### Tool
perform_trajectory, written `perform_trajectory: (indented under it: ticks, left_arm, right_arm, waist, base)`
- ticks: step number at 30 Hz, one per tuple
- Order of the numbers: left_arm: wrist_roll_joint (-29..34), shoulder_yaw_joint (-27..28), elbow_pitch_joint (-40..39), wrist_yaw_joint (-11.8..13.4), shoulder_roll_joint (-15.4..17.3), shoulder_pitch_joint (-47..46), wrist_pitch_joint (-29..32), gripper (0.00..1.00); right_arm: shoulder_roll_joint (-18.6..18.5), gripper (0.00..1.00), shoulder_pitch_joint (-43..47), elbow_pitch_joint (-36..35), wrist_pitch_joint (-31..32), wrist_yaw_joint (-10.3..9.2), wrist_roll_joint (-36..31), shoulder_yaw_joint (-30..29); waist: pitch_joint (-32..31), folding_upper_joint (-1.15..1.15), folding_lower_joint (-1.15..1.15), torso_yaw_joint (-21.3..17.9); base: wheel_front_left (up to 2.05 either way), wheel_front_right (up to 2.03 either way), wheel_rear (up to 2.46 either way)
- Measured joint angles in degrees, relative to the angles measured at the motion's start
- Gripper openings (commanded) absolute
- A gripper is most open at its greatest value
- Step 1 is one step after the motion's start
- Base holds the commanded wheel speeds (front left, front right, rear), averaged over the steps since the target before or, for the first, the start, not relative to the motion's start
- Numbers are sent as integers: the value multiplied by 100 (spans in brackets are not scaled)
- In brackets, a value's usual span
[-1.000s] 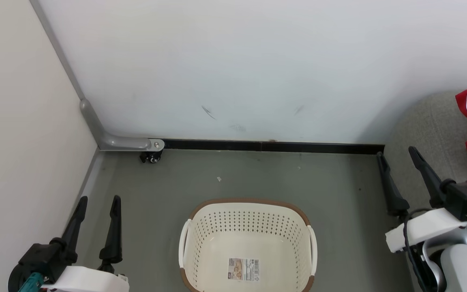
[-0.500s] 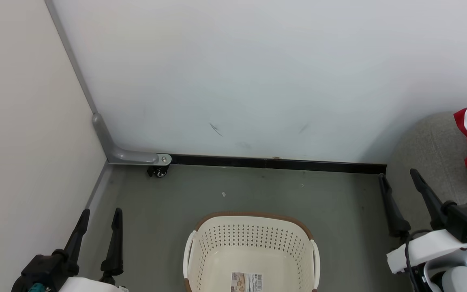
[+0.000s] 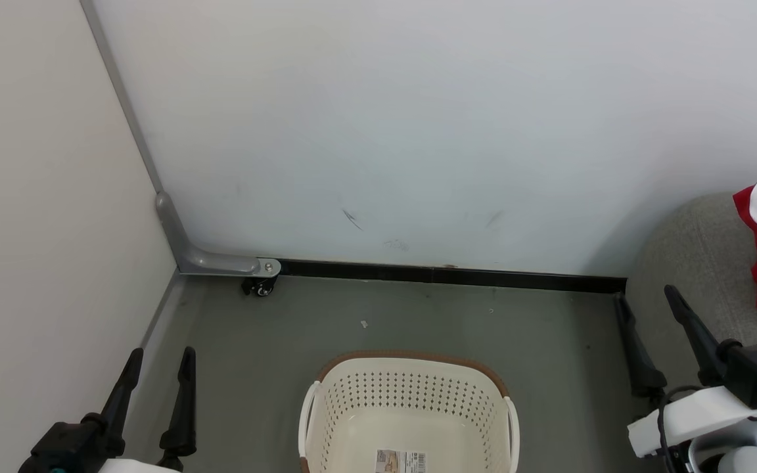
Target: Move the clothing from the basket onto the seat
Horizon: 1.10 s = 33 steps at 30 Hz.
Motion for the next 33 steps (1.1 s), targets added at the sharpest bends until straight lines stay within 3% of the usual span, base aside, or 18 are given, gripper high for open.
perform_trajectory:
  ticks: [33]
  left_arm:
    - [260, 197, 5, -324, -163, 1, 0, 100]
  right_arm:
    - [105, 100, 267, -252, 0, 0, -60, -381]
  waist:
    - [54, 0, 0, -259]
  base:
    - [0, 0, 0]
